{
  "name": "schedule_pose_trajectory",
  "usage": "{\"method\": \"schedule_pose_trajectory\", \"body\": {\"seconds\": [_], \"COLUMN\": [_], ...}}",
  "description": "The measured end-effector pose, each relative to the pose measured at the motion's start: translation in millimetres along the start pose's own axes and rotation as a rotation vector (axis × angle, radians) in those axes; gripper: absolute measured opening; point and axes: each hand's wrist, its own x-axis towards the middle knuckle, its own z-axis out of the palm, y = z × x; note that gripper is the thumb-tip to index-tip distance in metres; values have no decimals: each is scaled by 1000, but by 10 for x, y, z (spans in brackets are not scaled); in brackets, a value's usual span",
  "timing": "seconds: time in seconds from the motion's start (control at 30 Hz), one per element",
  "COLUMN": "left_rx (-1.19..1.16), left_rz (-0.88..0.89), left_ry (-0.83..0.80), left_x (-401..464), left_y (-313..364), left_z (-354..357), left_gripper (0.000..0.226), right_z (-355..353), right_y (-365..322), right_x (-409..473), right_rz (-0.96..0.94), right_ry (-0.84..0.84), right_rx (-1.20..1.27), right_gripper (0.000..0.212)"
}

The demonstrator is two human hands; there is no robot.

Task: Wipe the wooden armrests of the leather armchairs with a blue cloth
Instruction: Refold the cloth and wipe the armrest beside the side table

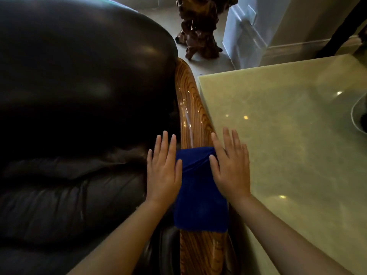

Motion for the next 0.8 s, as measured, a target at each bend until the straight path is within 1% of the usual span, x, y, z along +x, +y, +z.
{"method": "schedule_pose_trajectory", "body": {"seconds": [0.07,0.1,0.2,0.27,0.4,0.57,0.8], "left_rx": [52,43,-31,-49,-13,-19,33], "left_rz": [51,49,-27,-71,-99,-119,-118], "left_ry": [-77,-125,-220,-205,-154,-184,-177], "left_x": [-201,-277,-381,-363,-124,229,805], "left_y": [-14,-24,-80,-84,-57,-24,-82], "left_z": [275,407,747,875,926,853,867], "left_gripper": [57,57,57,58,58,57,58], "right_z": [211,312,545,637,718,715,790], "right_y": [-29,-37,-30,-22,29,83,163], "right_x": [-277,-384,-493,-438,-184,155,776], "right_rz": [-70,-81,15,66,61,50,33], "right_ry": [-91,-142,-219,-208,-198,-225,-253], "right_rx": [-3,-15,-56,-73,-86,-71,-31], "right_gripper": [55,56,58,59,59,58,58]}}
